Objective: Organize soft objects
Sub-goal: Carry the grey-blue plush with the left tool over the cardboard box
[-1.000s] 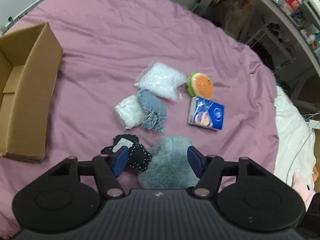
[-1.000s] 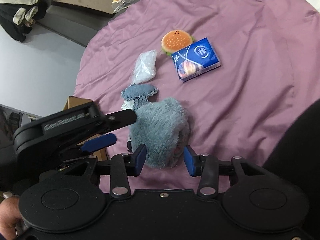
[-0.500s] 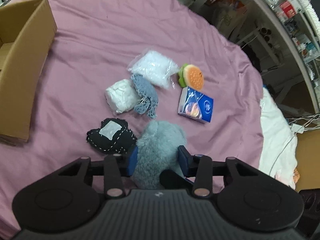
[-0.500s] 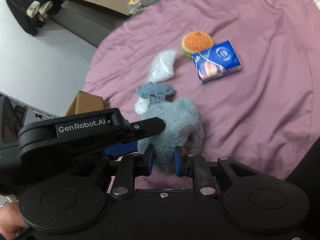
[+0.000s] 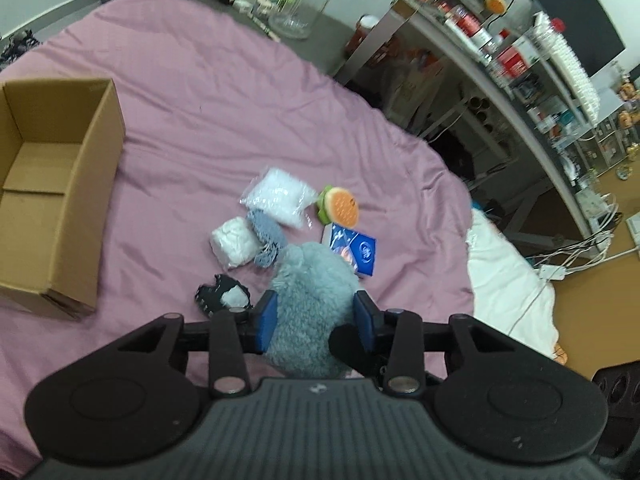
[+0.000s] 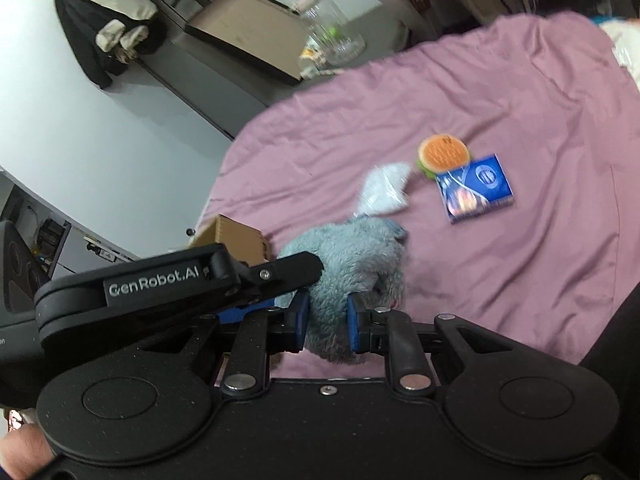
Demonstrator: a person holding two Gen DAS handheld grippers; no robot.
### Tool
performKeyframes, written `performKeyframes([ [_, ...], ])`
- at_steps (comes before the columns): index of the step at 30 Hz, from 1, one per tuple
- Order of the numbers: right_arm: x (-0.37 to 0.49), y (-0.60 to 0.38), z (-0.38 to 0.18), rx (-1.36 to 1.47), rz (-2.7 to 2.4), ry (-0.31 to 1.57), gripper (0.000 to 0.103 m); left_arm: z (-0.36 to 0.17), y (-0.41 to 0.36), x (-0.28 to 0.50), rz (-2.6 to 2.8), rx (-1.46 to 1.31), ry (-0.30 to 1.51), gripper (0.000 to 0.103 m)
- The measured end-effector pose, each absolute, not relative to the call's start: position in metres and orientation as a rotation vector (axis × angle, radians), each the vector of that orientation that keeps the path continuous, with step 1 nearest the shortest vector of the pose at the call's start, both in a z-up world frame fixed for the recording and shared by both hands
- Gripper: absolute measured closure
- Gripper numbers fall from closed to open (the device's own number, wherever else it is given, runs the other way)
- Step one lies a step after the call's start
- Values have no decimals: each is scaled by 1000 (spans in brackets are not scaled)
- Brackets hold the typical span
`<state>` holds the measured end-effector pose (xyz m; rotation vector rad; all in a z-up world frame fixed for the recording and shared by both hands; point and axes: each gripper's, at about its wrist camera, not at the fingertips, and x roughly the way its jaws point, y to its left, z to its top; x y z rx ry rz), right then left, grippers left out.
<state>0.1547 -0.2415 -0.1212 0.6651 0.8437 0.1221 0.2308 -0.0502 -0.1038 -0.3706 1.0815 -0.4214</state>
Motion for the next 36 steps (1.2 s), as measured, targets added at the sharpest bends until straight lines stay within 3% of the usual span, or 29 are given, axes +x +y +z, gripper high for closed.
performKeyframes([
  [19, 162, -159, -64, 605, 262, 720, 83, -33, 42, 213, -386, -407, 897, 63],
  [36, 200, -81, -54, 544, 382, 739, 83, -26, 118, 230, -274, -428, 856, 63],
])
